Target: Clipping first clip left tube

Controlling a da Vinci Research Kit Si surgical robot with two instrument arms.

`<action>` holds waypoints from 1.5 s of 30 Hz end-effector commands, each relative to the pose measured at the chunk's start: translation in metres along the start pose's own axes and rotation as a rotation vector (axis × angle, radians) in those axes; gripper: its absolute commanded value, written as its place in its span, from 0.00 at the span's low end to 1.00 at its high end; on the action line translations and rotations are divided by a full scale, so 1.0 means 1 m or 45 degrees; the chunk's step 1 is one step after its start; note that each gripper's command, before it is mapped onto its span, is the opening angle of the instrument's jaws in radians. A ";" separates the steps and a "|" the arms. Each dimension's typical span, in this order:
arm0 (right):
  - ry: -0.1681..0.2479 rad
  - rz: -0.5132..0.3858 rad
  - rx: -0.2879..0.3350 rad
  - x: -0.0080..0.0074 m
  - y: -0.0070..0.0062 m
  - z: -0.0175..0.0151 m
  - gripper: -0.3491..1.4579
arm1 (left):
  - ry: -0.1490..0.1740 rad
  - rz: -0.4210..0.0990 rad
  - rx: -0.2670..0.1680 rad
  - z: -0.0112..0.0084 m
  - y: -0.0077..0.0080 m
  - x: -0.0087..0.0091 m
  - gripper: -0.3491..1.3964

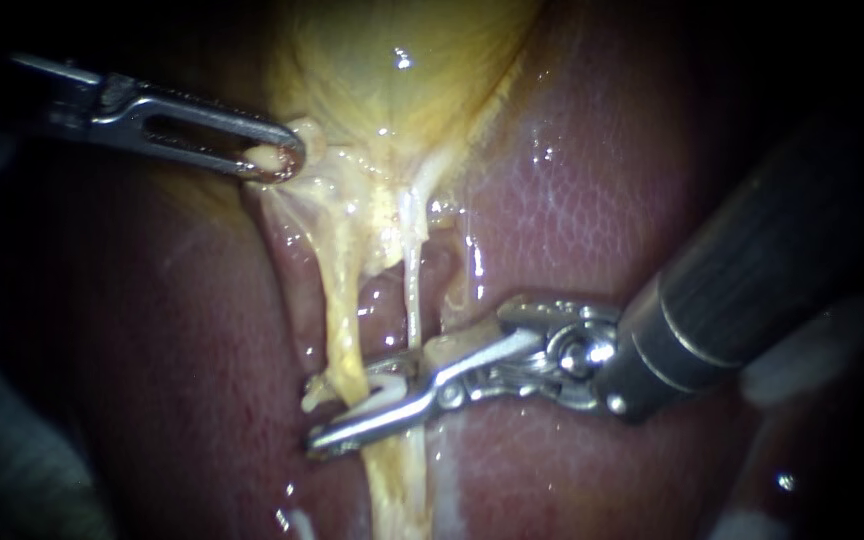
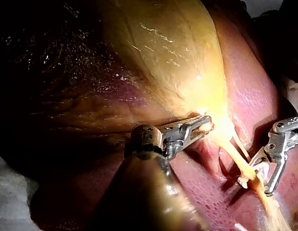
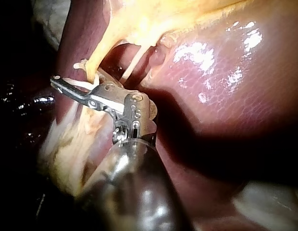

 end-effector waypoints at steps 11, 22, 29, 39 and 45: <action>-0.019 -0.002 0.028 -0.0005 -0.0007 -0.0002 0.47 | 0.000 0.000 0.000 0.0000 0.0000 0.0000 0.00; -0.046 -0.010 0.095 -0.0009 -0.0024 0.0010 0.46 | 0.000 0.000 0.000 0.0000 0.0000 0.0000 0.00; -0.045 -0.016 0.096 -0.0006 -0.0023 0.0009 0.44 | 0.000 0.000 0.000 0.0000 0.0000 0.0000 0.00; -0.026 -0.038 0.084 -0.0004 -0.0024 0.0009 0.31 | 0.000 0.000 0.000 0.0000 0.0000 0.0000 0.00; 0.044 -0.045 0.008 -0.0005 -0.0024 0.0007 0.14 | 0.000 0.000 0.000 0.0000 0.0000 0.0000 0.00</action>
